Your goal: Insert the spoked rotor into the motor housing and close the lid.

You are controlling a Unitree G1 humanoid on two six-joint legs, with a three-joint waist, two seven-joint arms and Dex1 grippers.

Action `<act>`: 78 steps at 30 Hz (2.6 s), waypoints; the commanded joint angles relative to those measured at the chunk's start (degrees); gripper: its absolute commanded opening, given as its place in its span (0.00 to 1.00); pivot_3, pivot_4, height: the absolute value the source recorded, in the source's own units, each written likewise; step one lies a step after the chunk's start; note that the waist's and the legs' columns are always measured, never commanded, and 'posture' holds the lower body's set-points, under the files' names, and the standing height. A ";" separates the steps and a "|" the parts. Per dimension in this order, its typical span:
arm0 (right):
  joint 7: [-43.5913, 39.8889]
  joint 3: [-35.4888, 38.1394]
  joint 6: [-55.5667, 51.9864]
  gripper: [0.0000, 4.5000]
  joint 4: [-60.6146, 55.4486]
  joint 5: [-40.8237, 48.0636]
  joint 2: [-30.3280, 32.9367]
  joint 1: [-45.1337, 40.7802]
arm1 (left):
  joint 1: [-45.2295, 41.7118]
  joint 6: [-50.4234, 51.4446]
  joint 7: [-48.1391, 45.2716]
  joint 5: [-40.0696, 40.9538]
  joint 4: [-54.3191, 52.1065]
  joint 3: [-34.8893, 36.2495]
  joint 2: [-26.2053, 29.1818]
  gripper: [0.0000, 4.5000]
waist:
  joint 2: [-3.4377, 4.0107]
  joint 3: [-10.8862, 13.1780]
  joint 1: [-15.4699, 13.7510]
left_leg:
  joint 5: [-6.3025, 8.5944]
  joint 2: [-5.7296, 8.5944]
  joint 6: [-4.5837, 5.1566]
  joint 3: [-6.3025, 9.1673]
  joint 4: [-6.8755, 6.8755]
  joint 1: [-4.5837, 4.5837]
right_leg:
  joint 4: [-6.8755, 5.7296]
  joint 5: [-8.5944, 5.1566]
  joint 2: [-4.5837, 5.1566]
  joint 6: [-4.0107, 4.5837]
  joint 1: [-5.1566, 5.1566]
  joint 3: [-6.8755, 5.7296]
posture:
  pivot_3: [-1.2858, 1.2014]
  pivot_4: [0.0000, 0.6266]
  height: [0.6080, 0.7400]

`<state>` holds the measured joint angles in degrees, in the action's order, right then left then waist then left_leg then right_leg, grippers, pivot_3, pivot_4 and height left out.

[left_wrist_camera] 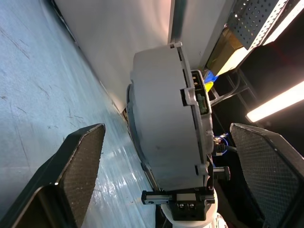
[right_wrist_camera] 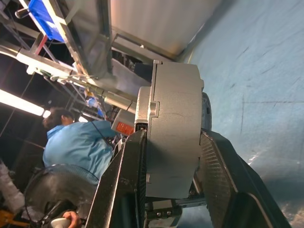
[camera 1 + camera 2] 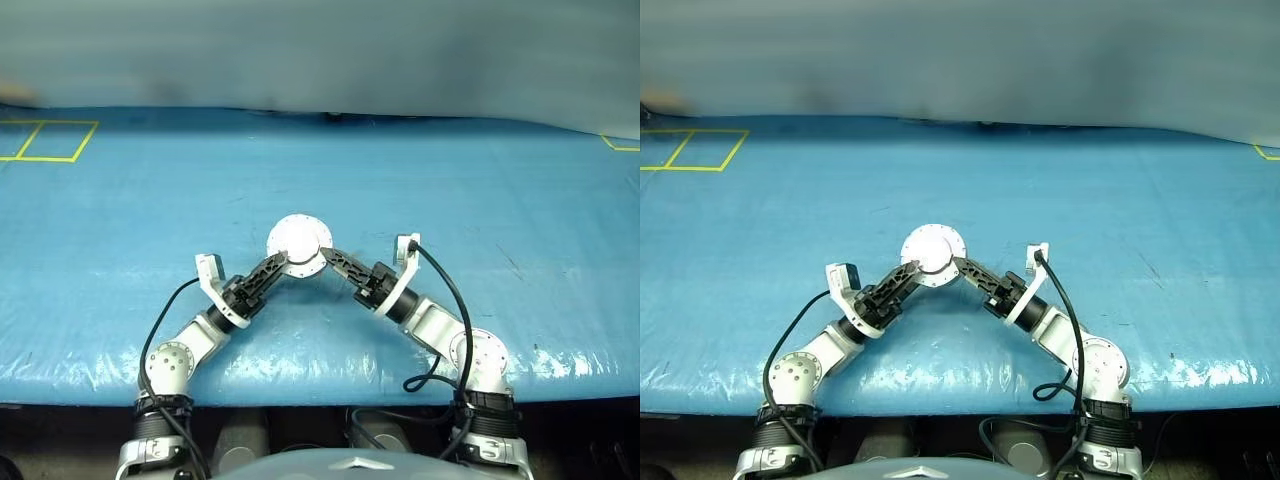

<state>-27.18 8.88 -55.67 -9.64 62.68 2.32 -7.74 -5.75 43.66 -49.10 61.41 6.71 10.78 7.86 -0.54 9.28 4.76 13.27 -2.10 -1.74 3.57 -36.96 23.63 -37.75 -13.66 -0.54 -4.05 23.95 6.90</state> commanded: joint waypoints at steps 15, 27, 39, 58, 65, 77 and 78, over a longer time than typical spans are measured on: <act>-0.61 -2.95 1.28 0.27 -2.38 1.68 0.12 -0.81 | -1.45 -1.32 -5.81 -2.49 0.90 -0.49 -1.87 0.71 | -0.03 0.02 -0.07 | 0.00 0.01 0.00 0.00 0.00 0.01 | 0.00 0.00 0.00 0.01 0.01 0.00 | 0.52 0.24 1.00; -0.12 -2.57 5.93 0.44 -0.64 -2.28 -1.13 -2.16 | -2.25 -0.97 -3.01 -1.23 1.29 2.48 -2.60 0.56 | -0.04 0.03 -0.09 | 0.00 0.02 0.00 0.00 -0.02 0.02 | 0.01 0.01 0.01 -0.02 0.01 0.01 | 0.52 0.24 1.00; 1.59 -3.79 15.57 0.86 0.88 -12.41 -0.63 -2.49 | -11.13 -16.50 5.68 -3.48 6.98 13.77 -6.03 0.56 | -0.12 0.09 -0.46 | 0.00 0.03 -0.01 0.00 -0.06 0.06 | 0.02 0.15 0.02 -0.25 0.03 0.01 | 0.52 0.24 1.00; 1.46 -4.94 19.91 0.86 -1.20 -16.44 0.27 0.59 | -38.84 -28.27 15.73 -20.94 44.87 13.91 -6.32 0.56 | -0.29 0.23 -0.72 | 0.01 0.08 0.01 0.06 0.00 0.29 | 0.17 0.16 0.01 -0.33 0.15 -0.01 | 0.52 0.24 1.00; 1.42 -5.06 20.12 0.86 -0.93 -17.00 0.15 0.62 | -36.08 -34.03 22.65 -25.49 43.69 14.02 -5.04 0.95 | -0.29 0.22 -0.60 | 0.00 0.06 -0.02 0.05 -0.04 0.07 | 0.03 0.16 0.00 -0.33 0.02 0.01 | 0.52 0.24 1.00; 0.17 -6.65 25.33 0.86 1.09 -23.56 1.32 -0.41 | -21.65 -38.87 23.46 -27.52 25.22 14.76 1.05 0.99 | -0.24 0.19 0.34 | -0.03 0.04 -0.06 0.04 -0.04 -0.17 | -0.13 0.18 -0.01 -0.32 -0.16 0.03 | 0.52 0.24 1.00; -0.03 -6.79 29.78 0.86 1.76 -26.56 1.35 -0.35 | -19.70 -40.00 20.79 -27.94 21.98 13.37 1.14 0.99 | -0.24 0.20 0.27 | -0.02 0.05 -0.06 0.03 -0.04 -0.16 | -0.10 0.18 0.00 -0.33 -0.15 0.04 | 0.52 0.24 1.00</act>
<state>-26.36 2.02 -31.07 -7.14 38.94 3.64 -7.65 -26.67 5.59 -25.56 34.21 32.96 25.23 8.61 -0.78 9.48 5.03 13.25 -2.04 -1.80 3.59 -37.00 23.51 -37.81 -13.47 -0.52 -4.38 23.82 6.93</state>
